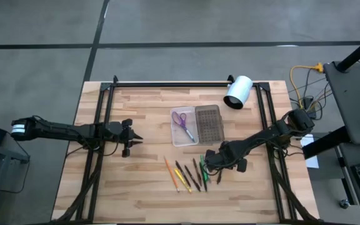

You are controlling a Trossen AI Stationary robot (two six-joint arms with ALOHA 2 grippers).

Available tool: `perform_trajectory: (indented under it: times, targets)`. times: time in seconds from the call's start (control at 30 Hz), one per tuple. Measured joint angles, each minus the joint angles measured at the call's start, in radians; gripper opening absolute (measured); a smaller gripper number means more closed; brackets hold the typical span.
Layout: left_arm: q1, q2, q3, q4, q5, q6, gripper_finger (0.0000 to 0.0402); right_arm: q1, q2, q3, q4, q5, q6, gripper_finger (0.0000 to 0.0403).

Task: Pick & place school supplies into a supply box
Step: Put the black pen into the supply box

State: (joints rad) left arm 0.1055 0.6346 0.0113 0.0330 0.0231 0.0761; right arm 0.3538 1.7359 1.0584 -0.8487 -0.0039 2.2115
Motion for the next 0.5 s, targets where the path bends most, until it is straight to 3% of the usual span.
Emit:
perform_trajectory:
  times: [0.5]
  targets:
    - [0.000, 0.000, 0.000, 0.000, 0.000, 0.000, 0.0066, -0.002, 0.000, -0.032, 0.019, -0.050, -0.015, 0.0057]
